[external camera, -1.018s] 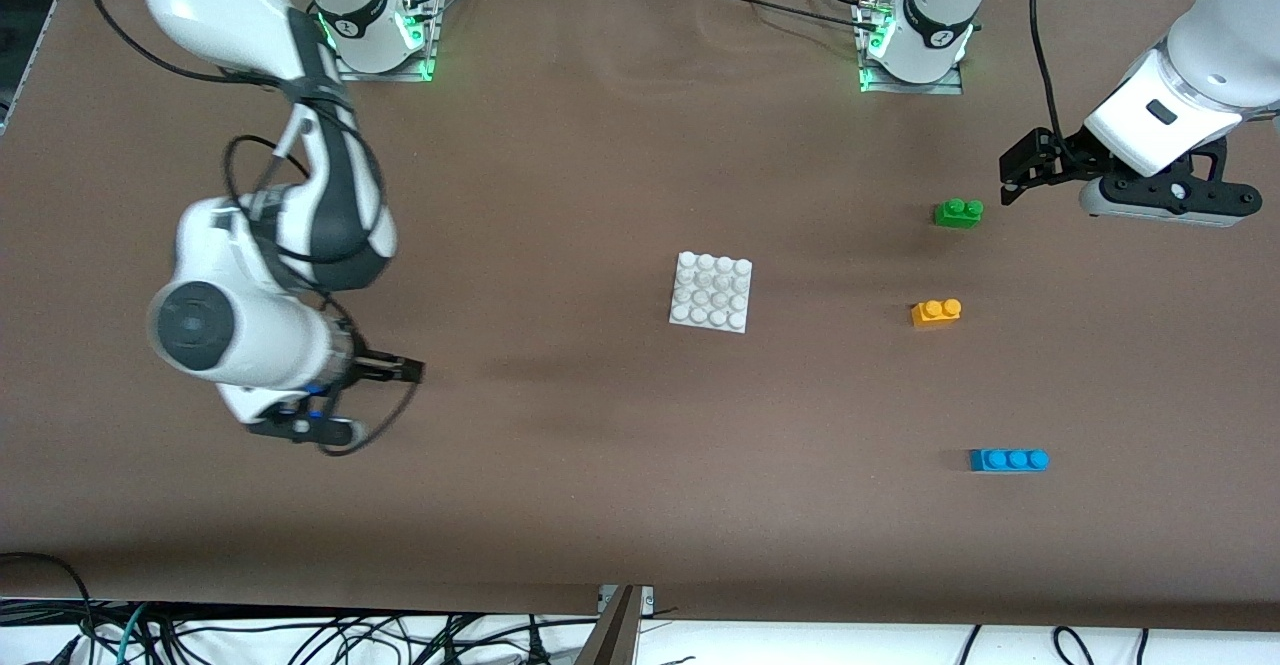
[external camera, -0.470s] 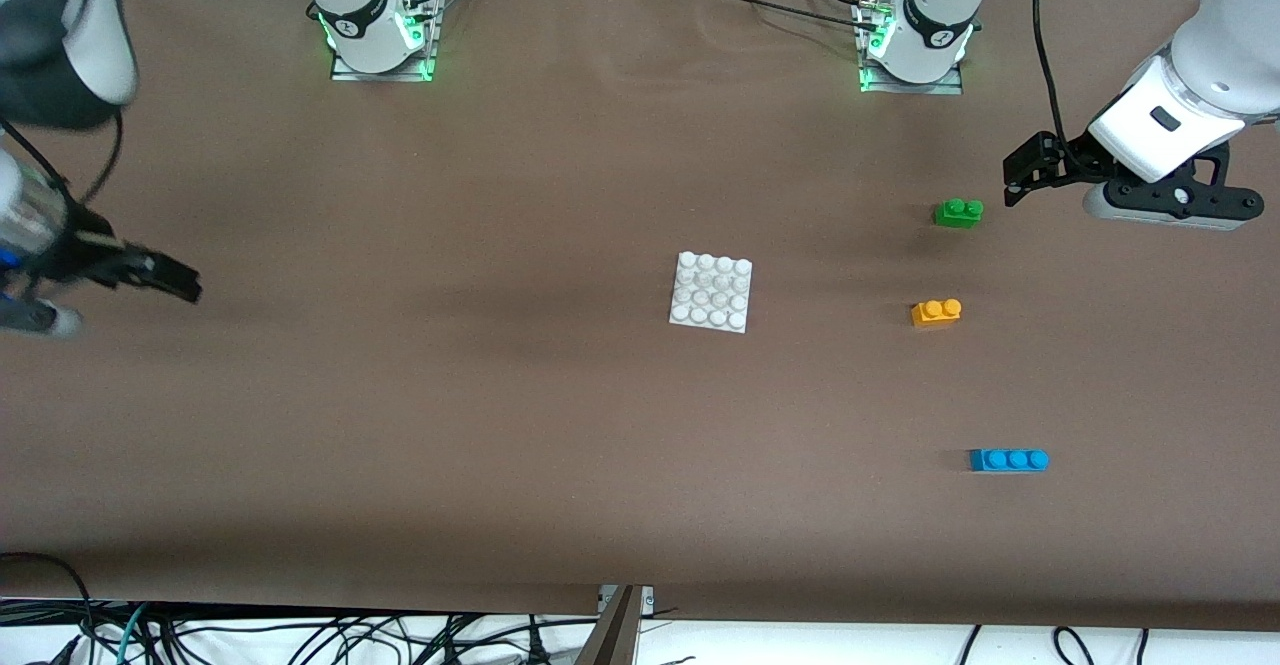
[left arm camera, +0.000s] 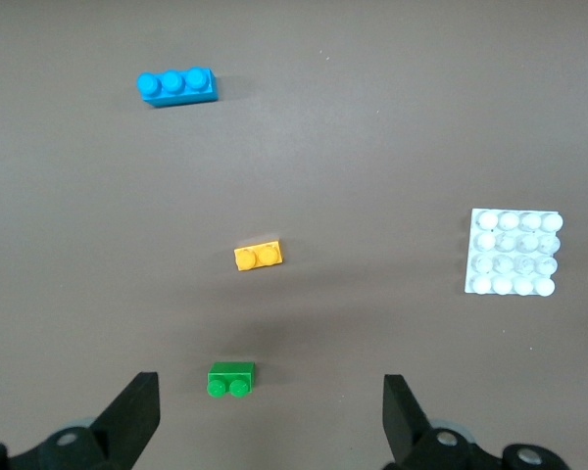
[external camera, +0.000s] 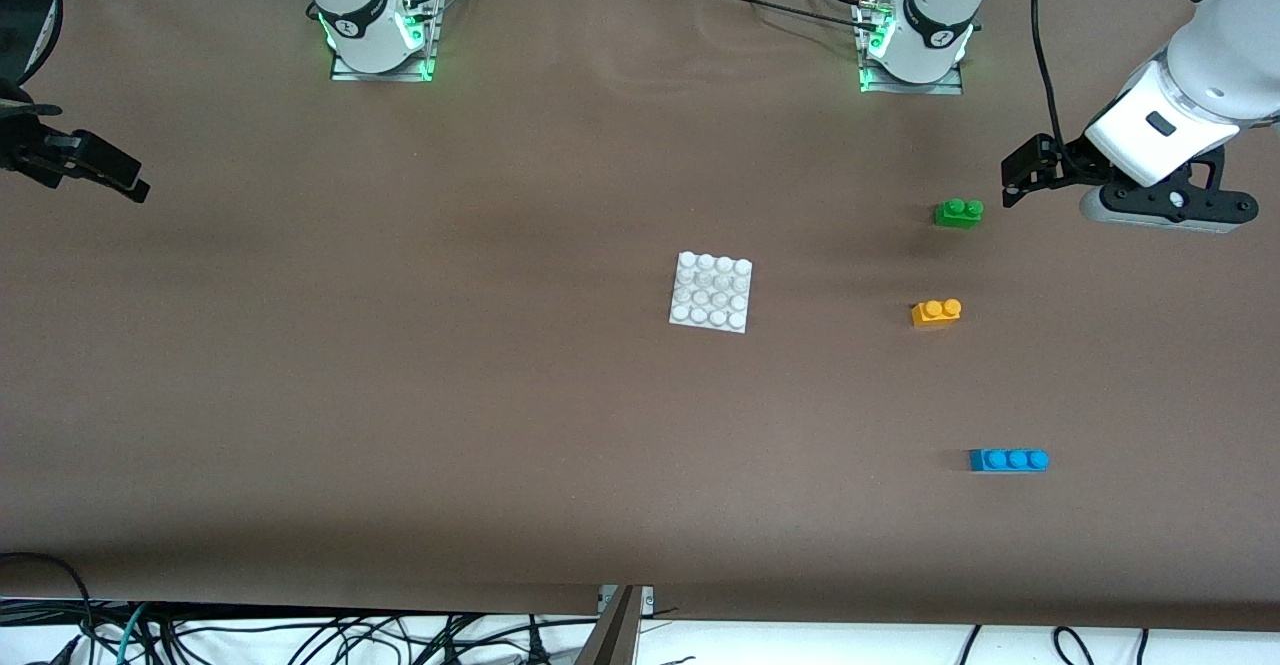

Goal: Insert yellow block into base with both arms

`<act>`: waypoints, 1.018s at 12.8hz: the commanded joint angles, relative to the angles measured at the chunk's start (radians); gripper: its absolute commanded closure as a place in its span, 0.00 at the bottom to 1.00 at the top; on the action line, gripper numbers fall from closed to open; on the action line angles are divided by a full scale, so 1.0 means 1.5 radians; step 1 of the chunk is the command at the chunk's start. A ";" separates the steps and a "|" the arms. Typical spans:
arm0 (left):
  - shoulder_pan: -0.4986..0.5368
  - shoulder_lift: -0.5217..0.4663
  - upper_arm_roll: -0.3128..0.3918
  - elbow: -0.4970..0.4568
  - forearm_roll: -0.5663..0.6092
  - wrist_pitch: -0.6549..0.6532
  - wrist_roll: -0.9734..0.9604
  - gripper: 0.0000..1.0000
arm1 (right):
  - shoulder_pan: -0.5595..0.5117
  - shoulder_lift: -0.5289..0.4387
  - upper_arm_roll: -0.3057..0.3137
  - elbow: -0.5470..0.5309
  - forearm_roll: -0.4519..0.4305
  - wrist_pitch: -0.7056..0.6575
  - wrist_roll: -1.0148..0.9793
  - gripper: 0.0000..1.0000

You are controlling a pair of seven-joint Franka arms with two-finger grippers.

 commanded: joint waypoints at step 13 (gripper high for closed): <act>0.014 0.045 0.004 -0.240 0.014 0.273 0.005 0.00 | -0.025 -0.003 0.013 -0.041 0.031 0.026 -0.055 0.00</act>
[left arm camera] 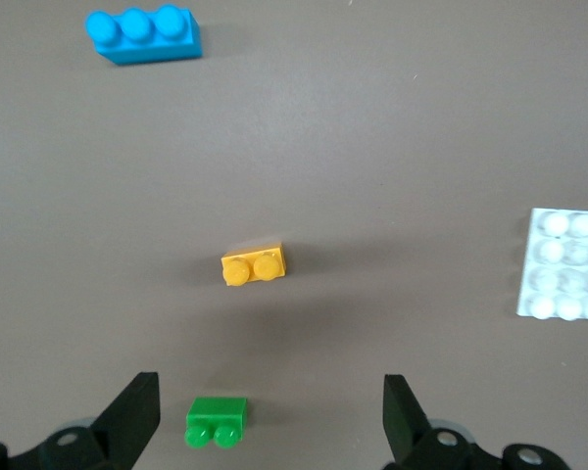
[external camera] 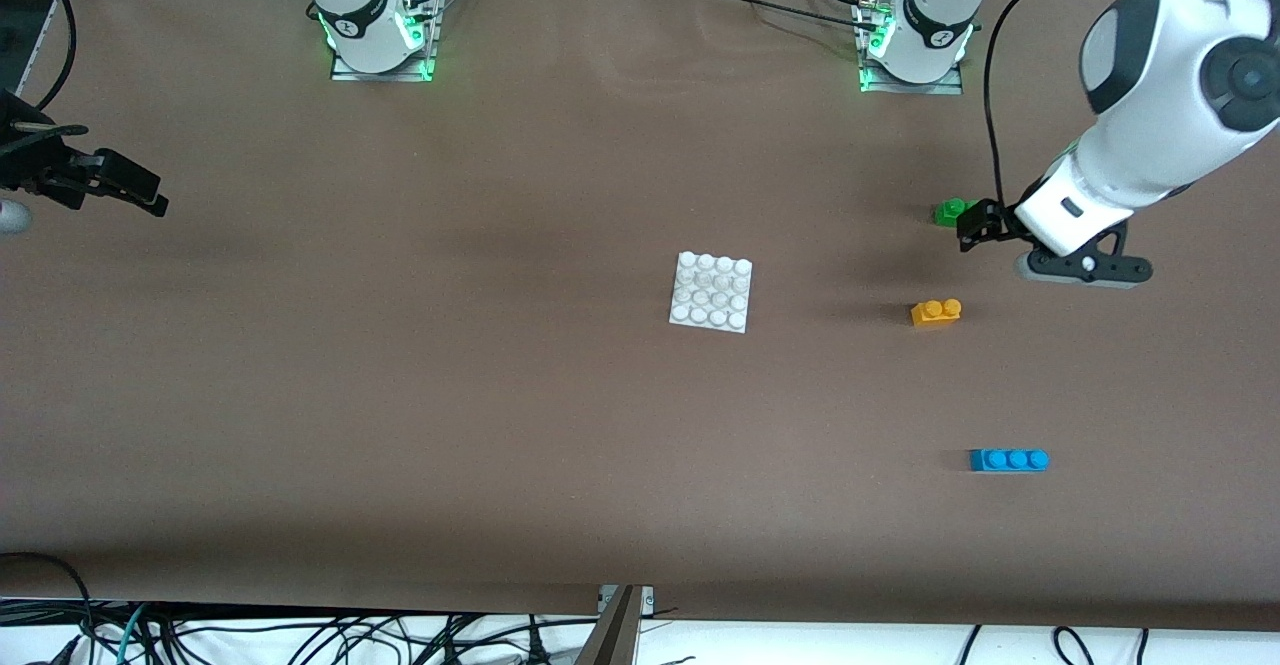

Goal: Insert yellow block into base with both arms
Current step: 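Move the left gripper down over the yellow brick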

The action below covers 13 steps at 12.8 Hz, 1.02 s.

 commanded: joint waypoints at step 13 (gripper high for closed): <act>0.020 0.173 0.023 -0.146 0.013 0.347 0.019 0.00 | -0.009 -0.006 0.007 -0.008 0.020 -0.016 -0.003 0.00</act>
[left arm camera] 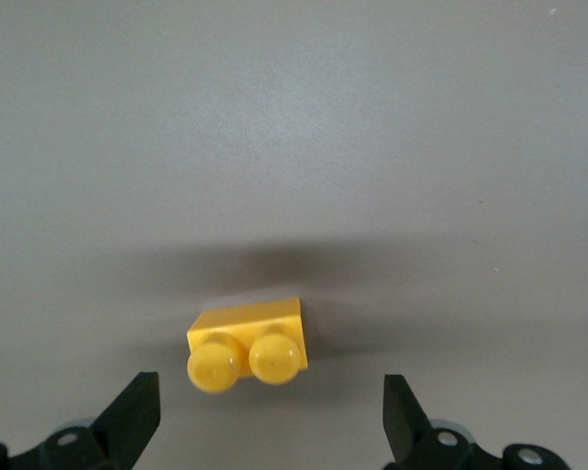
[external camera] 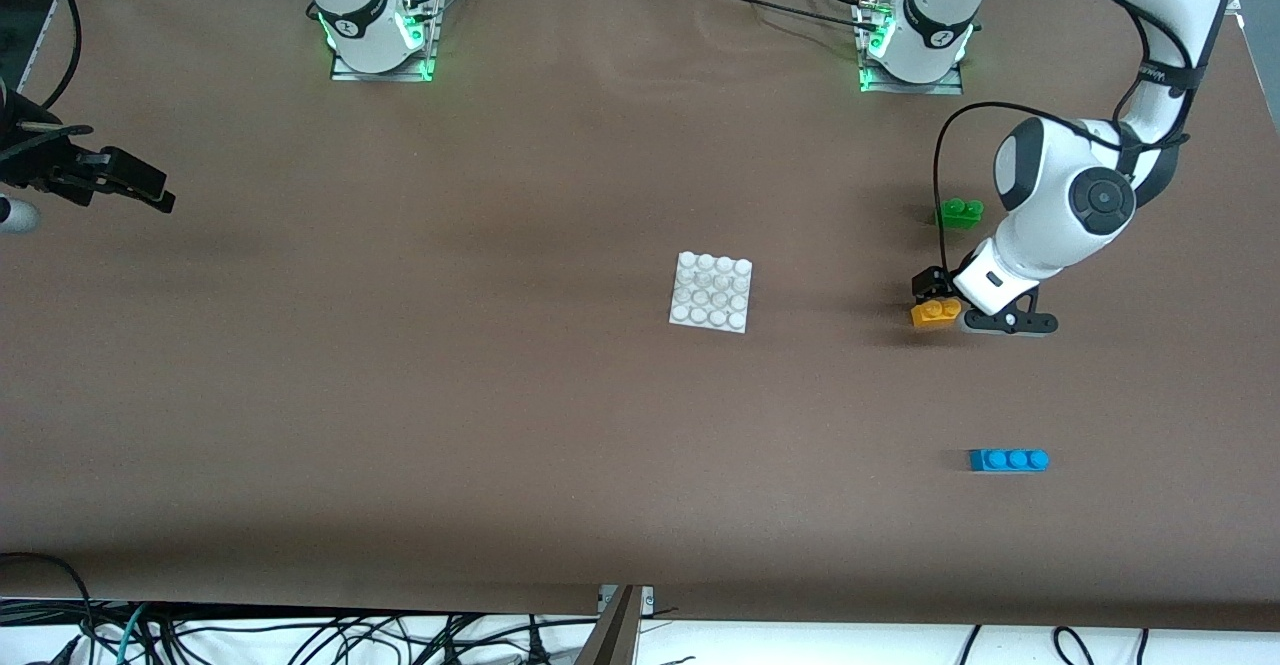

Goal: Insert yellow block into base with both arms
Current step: 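Move the left gripper down over the yellow brick, then close the left gripper on the yellow brick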

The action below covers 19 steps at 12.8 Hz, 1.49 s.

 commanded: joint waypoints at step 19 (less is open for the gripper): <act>0.004 0.061 0.015 0.001 0.004 0.053 -0.001 0.15 | -0.010 -0.007 0.007 -0.006 0.014 -0.015 -0.009 0.00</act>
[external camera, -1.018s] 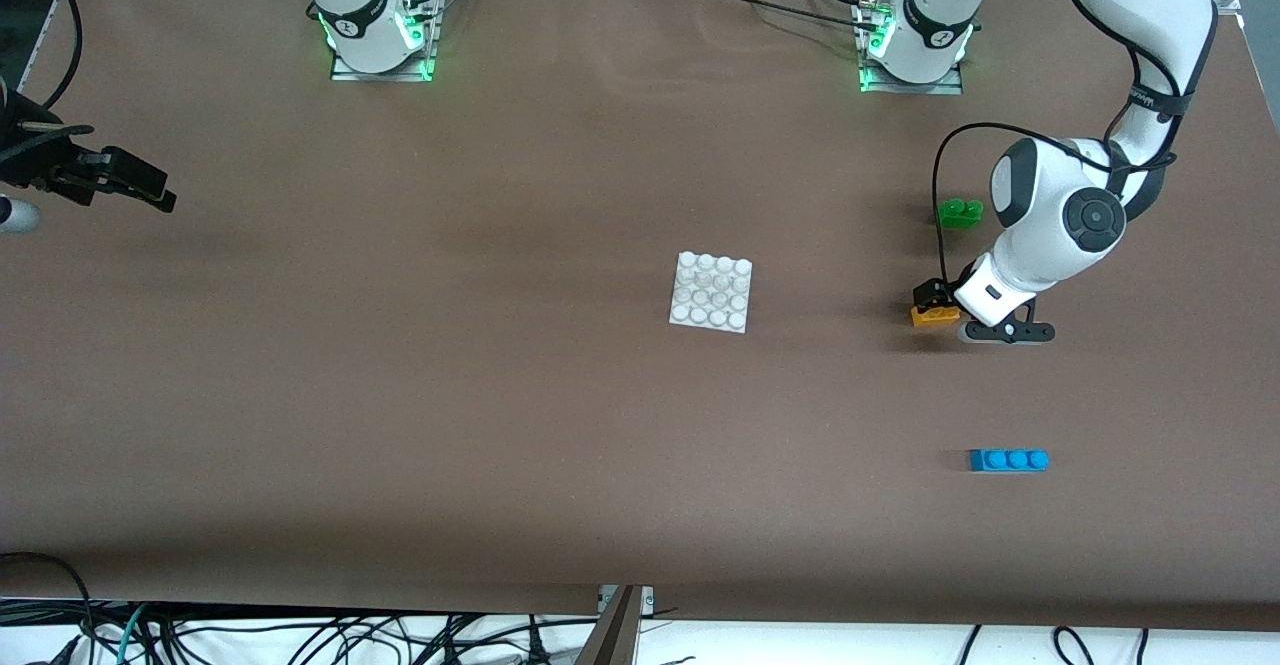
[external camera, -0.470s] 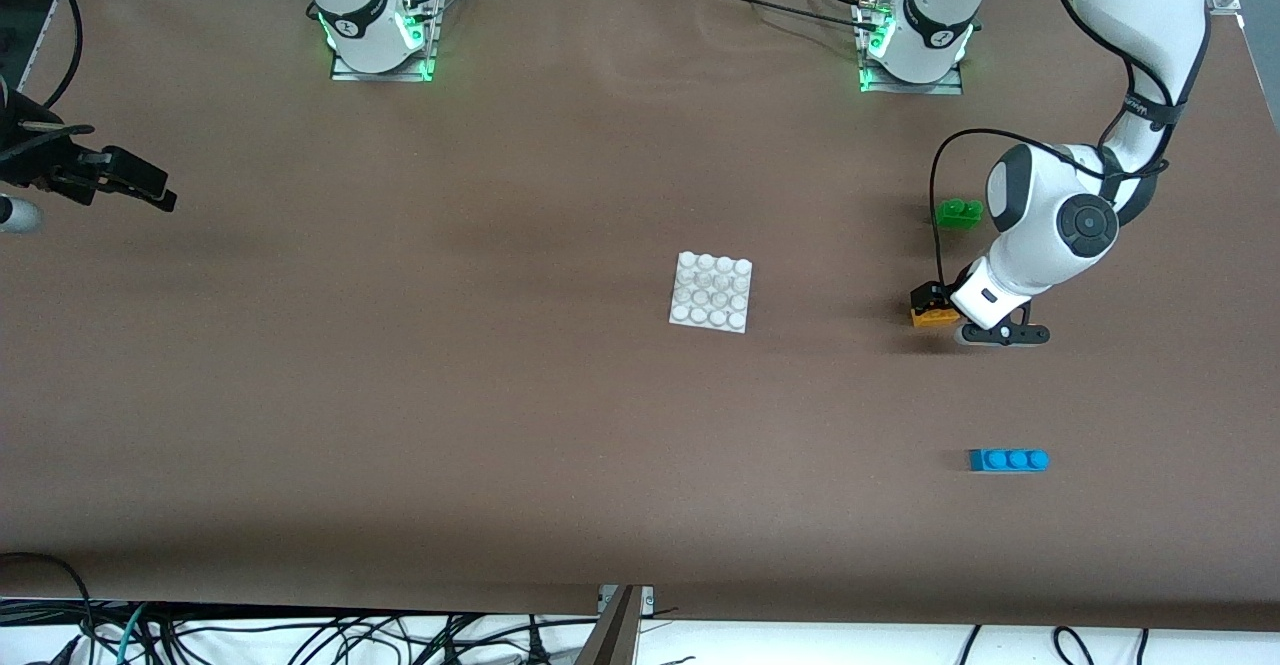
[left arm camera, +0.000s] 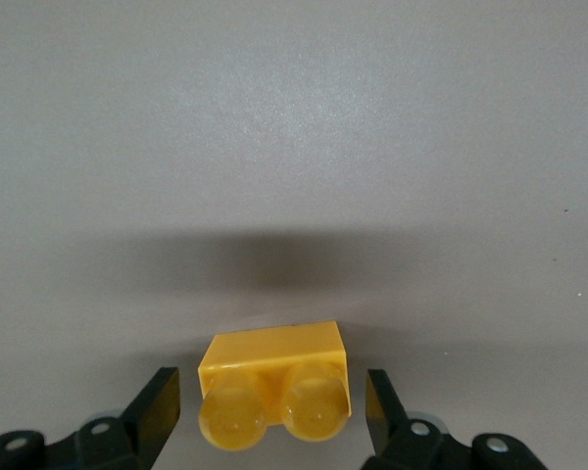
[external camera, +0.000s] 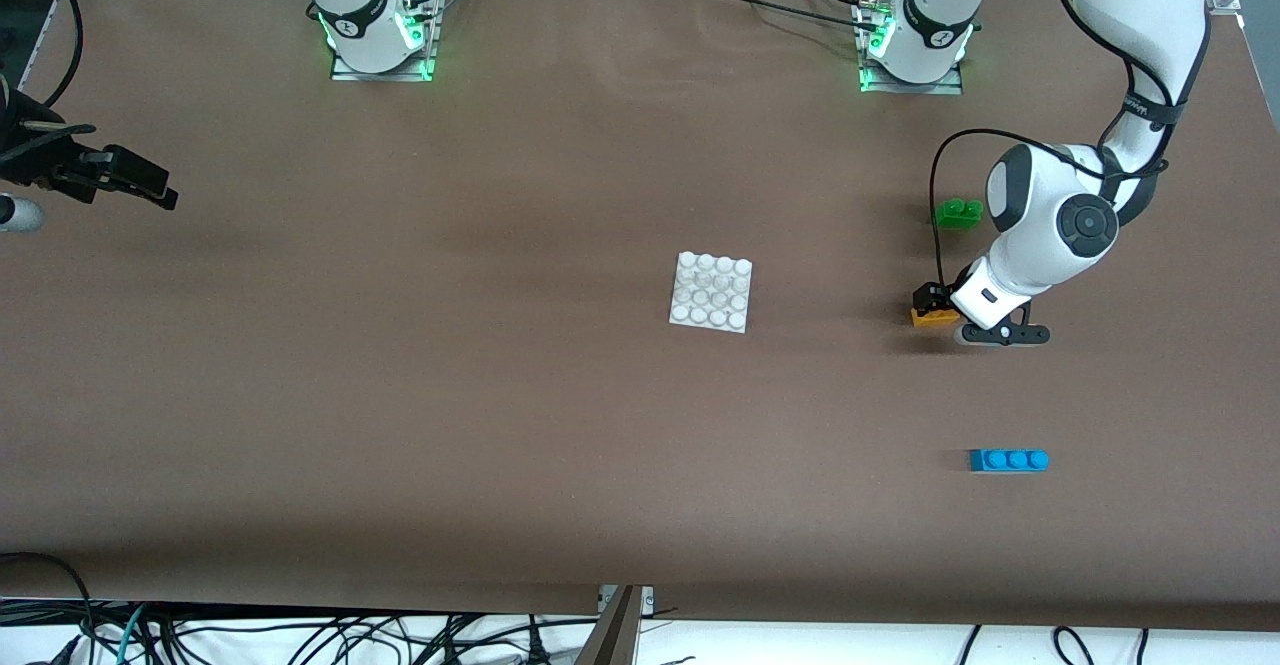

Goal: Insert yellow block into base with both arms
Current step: 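Close the left gripper on the yellow brick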

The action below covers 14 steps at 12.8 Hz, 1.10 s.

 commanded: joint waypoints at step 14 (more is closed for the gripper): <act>0.001 -0.014 0.000 0.001 0.002 -0.003 0.000 0.86 | -0.010 -0.007 0.005 -0.005 0.012 -0.010 -0.009 0.00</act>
